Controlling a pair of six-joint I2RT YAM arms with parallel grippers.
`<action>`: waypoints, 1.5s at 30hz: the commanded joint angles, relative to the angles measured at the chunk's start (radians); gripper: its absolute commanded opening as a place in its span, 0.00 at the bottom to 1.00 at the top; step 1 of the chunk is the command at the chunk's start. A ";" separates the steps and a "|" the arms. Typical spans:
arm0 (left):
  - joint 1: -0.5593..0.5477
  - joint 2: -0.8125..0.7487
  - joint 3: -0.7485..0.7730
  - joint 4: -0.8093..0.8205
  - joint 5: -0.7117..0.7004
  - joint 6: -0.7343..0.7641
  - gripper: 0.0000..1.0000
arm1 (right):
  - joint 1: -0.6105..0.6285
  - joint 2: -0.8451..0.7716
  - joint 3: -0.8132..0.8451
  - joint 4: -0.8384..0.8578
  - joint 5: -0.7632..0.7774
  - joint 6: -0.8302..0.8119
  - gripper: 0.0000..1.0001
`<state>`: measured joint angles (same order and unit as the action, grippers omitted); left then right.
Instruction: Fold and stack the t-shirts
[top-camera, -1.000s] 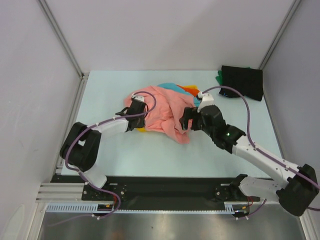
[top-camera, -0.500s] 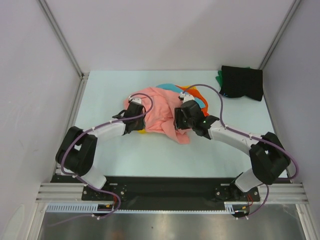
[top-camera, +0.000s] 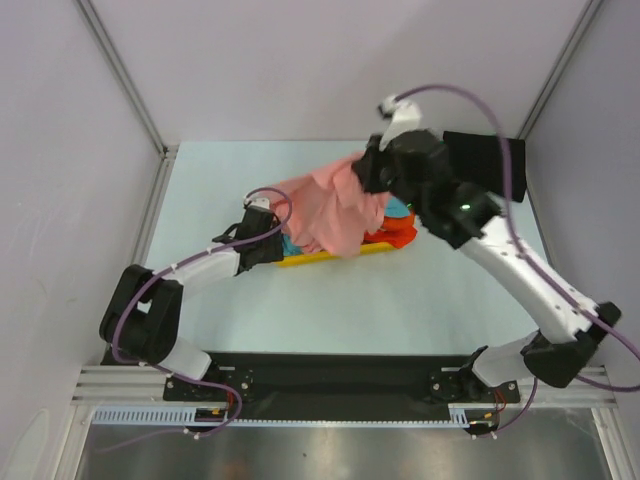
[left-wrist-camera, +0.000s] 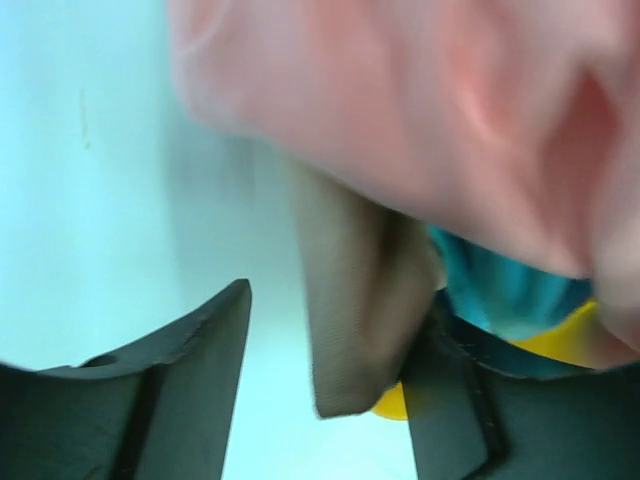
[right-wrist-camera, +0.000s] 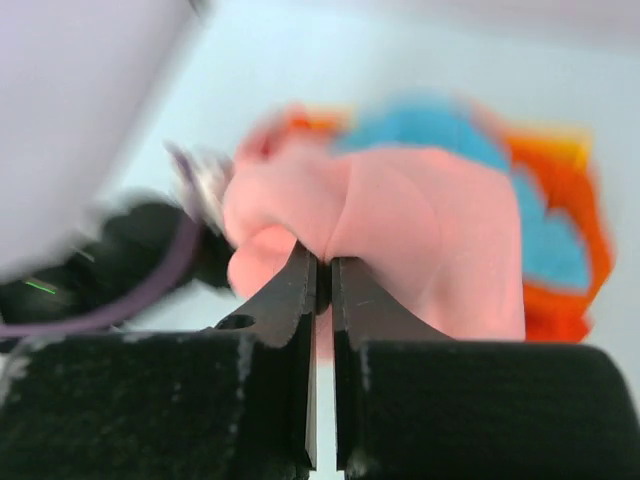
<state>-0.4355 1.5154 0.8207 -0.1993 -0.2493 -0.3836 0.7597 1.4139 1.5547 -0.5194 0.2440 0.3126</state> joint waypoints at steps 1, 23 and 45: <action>0.015 -0.066 -0.026 0.004 0.019 -0.026 0.64 | -0.020 -0.118 0.325 -0.082 0.107 -0.133 0.00; -0.184 0.144 0.155 0.094 0.173 0.089 0.00 | -0.013 -0.385 0.570 0.199 -0.066 -0.474 0.00; -0.628 0.768 1.160 -0.152 0.291 0.417 0.00 | -0.016 -0.400 0.337 0.375 -0.147 -0.412 0.00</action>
<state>-0.9966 2.1765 1.6886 -0.3641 -0.0277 -0.1375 0.7422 1.0367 1.8896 -0.2516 0.1135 -0.1116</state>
